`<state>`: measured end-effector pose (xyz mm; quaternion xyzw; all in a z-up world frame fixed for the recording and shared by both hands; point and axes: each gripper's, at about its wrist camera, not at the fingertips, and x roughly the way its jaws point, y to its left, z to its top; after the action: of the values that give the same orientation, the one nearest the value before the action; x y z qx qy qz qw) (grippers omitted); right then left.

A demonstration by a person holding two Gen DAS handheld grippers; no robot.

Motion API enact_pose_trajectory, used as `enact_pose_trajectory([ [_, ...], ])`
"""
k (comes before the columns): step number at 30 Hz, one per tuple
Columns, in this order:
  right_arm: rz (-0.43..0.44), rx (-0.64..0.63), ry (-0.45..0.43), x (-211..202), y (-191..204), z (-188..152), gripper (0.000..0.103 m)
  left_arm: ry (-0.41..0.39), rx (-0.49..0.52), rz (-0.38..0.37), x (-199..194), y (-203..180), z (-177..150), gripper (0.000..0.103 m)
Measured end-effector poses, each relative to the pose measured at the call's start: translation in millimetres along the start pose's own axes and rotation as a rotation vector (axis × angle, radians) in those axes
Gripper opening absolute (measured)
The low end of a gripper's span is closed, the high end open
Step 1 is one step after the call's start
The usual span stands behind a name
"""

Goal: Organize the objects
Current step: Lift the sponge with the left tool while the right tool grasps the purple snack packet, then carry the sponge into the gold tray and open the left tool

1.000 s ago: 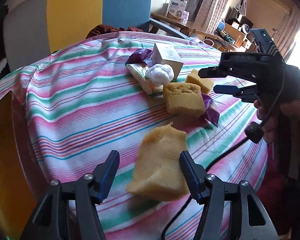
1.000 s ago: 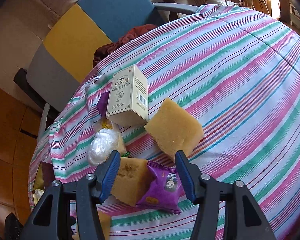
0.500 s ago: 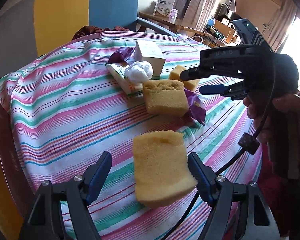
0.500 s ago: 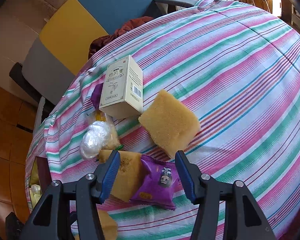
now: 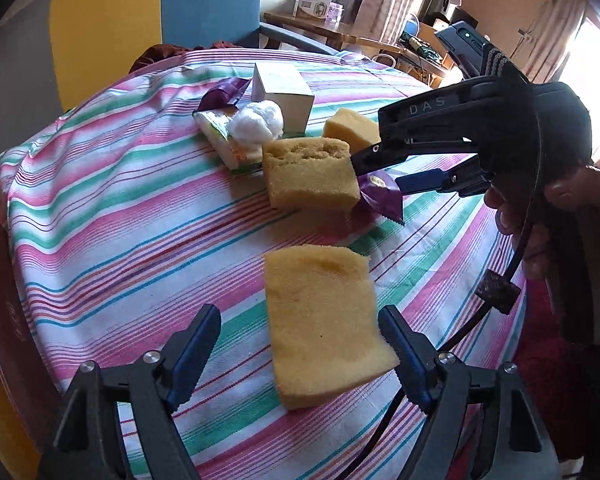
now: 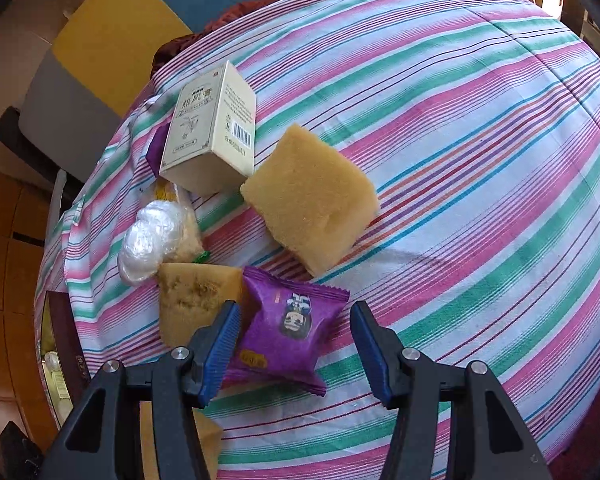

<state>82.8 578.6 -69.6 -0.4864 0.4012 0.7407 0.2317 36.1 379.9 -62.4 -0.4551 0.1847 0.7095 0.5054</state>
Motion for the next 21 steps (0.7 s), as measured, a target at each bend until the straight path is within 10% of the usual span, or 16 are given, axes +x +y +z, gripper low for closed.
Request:
enact_pose_trajectory([
  [6,-0.067,-0.046,0.012,9.0,6.6,0.7,0.039,0.016,-0.014,-0.015,13.2,3.0,-4.1,0.082],
  [21,-0.102,-0.097,0.007,14.1,11.8,0.9,0.042,-0.048,-0.014,-0.019,15.2,3.9,-10.9,0.082],
])
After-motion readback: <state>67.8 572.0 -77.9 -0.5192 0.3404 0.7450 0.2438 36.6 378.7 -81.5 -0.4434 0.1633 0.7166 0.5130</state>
